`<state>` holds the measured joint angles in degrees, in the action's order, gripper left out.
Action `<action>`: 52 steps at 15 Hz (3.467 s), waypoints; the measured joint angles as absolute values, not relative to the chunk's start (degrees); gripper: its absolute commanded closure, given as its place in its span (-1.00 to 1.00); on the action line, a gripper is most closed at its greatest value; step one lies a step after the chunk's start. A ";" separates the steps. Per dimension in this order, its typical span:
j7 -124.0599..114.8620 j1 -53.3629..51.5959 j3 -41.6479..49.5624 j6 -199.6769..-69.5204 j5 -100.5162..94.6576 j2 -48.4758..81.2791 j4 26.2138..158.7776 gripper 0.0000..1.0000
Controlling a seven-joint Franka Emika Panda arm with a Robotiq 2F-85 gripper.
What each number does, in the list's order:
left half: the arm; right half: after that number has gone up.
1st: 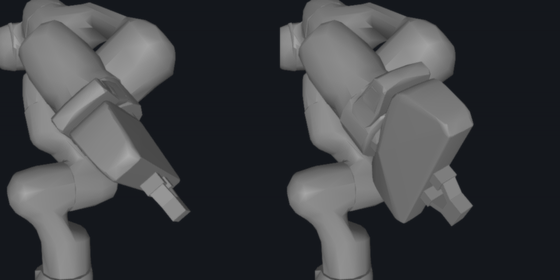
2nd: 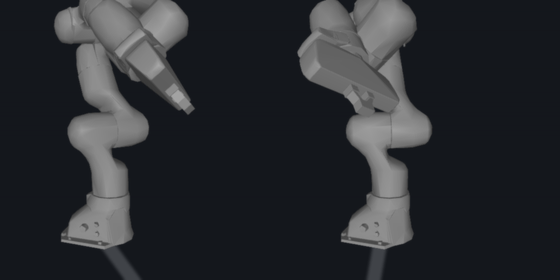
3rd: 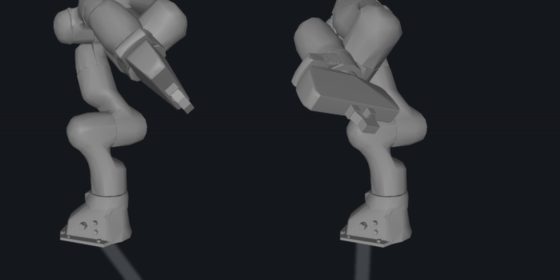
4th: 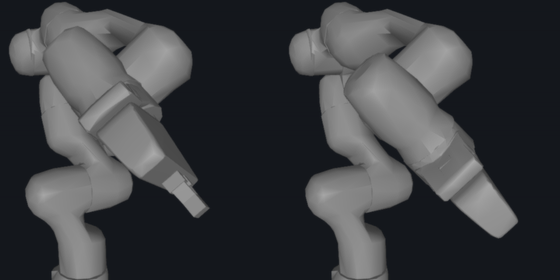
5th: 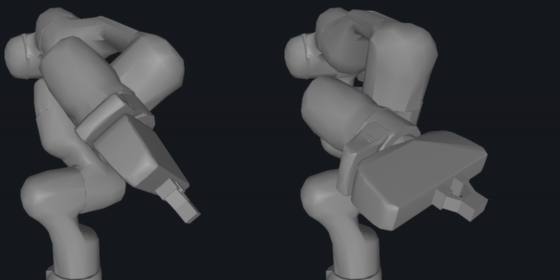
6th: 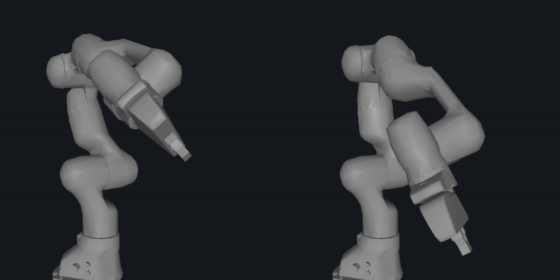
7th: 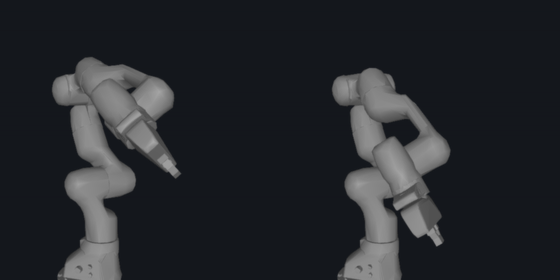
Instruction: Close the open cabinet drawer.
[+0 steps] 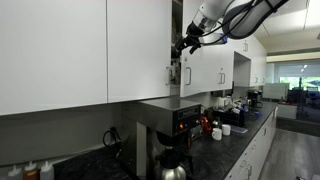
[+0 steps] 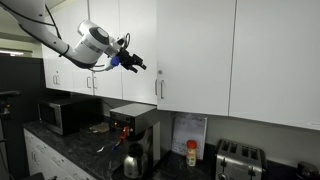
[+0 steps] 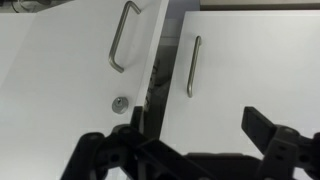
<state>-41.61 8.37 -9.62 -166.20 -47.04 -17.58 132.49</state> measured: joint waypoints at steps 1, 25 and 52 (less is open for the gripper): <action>-41.16 8.33 -9.62 -166.67 -47.04 -17.05 132.31 -1.00; -10.93 -2.94 -6.82 -120.75 -5.18 -23.69 132.32 -1.00; -3.67 -3.07 -2.07 -98.37 -1.33 -28.19 129.77 -1.00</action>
<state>-3.67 -3.07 -2.07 -98.37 -1.33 -28.19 129.77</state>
